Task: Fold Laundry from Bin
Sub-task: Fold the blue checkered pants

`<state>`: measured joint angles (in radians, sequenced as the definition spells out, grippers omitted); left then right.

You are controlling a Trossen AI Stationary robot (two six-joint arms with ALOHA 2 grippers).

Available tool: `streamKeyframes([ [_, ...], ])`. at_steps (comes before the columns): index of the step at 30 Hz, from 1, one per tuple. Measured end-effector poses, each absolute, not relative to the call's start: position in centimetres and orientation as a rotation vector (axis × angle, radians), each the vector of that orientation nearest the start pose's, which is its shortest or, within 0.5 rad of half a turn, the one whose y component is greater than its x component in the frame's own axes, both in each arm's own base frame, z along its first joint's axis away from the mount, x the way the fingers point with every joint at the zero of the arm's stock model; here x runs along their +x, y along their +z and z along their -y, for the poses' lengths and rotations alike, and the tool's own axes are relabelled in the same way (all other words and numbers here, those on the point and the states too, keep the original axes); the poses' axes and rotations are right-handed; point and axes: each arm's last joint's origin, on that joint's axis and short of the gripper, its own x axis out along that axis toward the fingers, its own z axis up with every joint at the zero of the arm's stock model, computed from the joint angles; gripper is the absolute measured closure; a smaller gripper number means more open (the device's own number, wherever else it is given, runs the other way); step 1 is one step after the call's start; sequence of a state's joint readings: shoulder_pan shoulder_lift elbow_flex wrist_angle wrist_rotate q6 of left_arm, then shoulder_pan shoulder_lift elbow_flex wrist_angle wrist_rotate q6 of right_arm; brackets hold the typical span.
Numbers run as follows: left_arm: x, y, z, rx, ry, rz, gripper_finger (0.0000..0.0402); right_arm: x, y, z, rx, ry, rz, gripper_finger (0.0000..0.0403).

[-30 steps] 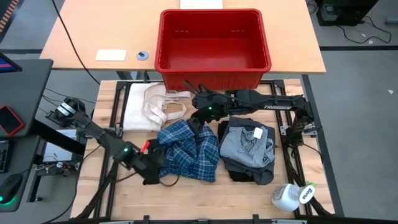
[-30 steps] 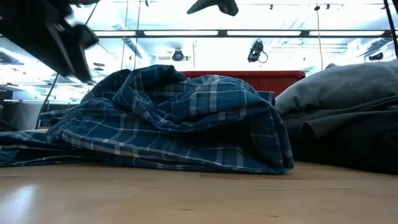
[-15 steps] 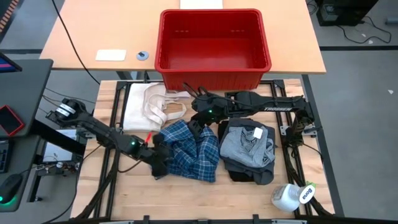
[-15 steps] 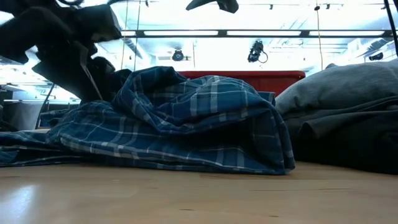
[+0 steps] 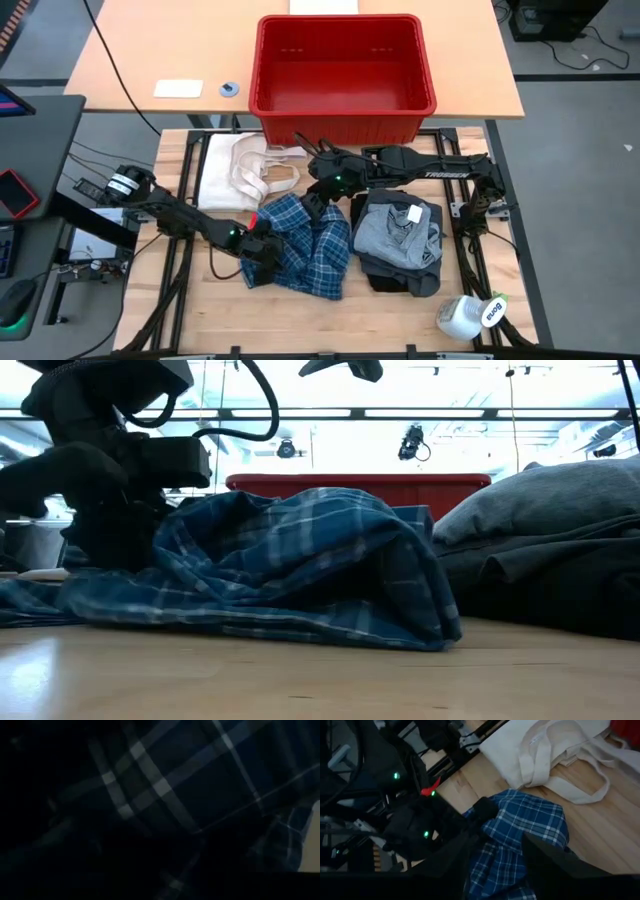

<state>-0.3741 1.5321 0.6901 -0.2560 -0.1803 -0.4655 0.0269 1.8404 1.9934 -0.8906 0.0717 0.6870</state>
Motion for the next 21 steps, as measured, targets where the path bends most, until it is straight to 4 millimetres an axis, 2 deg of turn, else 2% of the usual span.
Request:
streamKeyframes([
  [3, 24.4, 15.2, 9.2, -0.137, 0.027, -1.105, 0.0357, 39.5, 39.0, -1.0, 0.607, -0.245, -0.708, 0.0214],
  [4, 24.5, 16.0, 9.2, -0.144, 0.009, -1.107, 0.0375, 39.4, 39.0, -1.0, 0.602, -0.231, -0.711, 0.0214],
  [9, 24.5, 21.9, 9.1, -0.084, -0.032, -1.090, 0.0384, 39.1, 39.6, -1.3, 0.591, -0.200, -0.695, 0.0214],
  [12, 24.4, 26.7, 8.7, -0.041, -0.051, -1.037, 0.0386, 38.5, 40.9, -1.5, 0.569, -0.179, -0.632, 0.0214],
  [18, 24.3, 36.5, 7.4, 0.073, 0.054, -0.790, 0.0387, 37.5, 44.6, -2.3, 0.419, -0.082, -0.392, 0.0214],
  [21, 24.1, 40.6, 6.1, 0.114, 0.144, -0.657, 0.0387, 37.2, 46.1, -3.0, 0.351, -0.028, -0.282, 0.0214],
])
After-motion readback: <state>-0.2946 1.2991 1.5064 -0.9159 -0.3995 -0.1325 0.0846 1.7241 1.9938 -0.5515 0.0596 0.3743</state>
